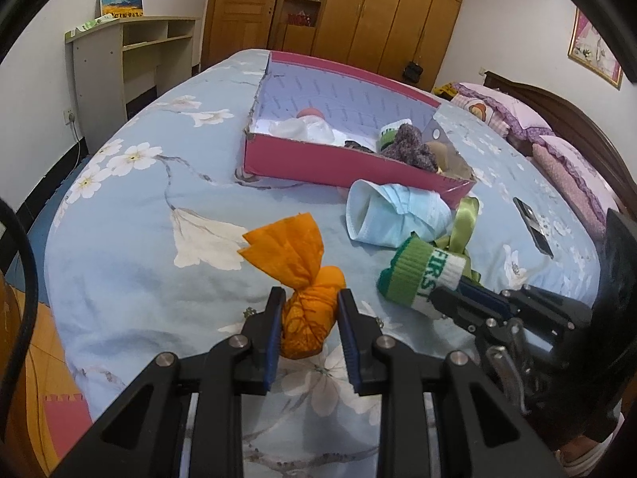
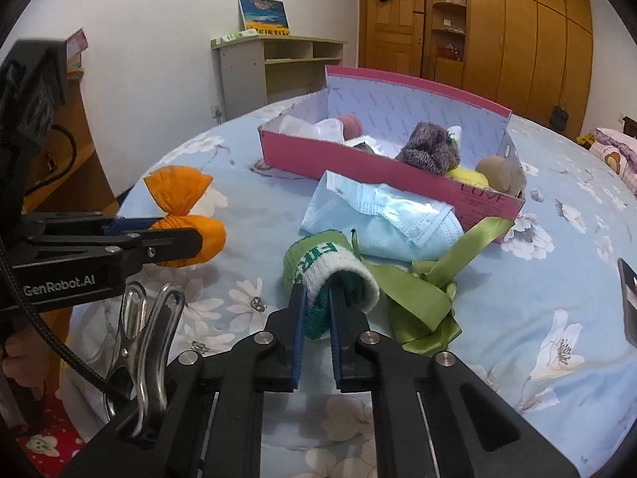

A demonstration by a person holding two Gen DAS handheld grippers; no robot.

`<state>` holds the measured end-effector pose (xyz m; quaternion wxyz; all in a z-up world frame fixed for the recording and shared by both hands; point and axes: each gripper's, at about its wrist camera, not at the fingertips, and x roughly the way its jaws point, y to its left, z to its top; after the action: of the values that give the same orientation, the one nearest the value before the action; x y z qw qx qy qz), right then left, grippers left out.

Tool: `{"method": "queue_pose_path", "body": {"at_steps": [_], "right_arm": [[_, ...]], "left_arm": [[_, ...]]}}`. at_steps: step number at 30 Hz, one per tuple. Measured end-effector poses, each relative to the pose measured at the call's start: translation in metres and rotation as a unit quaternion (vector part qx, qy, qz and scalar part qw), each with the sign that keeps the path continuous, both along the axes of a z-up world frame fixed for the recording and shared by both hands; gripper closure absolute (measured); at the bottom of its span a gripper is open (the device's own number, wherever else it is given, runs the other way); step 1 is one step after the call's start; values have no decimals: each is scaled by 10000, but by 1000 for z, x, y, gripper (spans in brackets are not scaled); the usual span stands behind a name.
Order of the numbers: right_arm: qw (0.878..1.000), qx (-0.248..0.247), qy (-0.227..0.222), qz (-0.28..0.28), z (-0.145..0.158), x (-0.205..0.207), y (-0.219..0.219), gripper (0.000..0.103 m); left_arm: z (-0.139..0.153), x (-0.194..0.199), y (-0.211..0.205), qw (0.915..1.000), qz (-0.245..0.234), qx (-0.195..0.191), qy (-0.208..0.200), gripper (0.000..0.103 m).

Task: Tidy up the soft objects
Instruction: 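Grasp the green wristband with the right tool while the left tool lifts the orange cloth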

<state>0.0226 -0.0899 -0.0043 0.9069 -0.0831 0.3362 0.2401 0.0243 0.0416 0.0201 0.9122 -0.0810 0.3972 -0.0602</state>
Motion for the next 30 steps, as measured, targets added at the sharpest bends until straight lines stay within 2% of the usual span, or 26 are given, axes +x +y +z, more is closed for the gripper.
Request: {"method": "queue_pose_path", "body": {"at_steps": [7,14,24,30], "right_arm": [[9992,397,5,-13,10,-1,-12,92],[9977,649,-175,72,28,-6,-18,92],[9969,701,-346,12,44,-5,-28,92],[9971,625,-422,18,53,1,-33,92]], "left_arm": [[3,-1,1,10000,4,-13,-22,76],[10,-3,1,9999,-1,-40,-111,76],[28,1,-9,9995,-180,-16,-253,76],[43,16,-14,9989,-357,-181,-263,76]]}}
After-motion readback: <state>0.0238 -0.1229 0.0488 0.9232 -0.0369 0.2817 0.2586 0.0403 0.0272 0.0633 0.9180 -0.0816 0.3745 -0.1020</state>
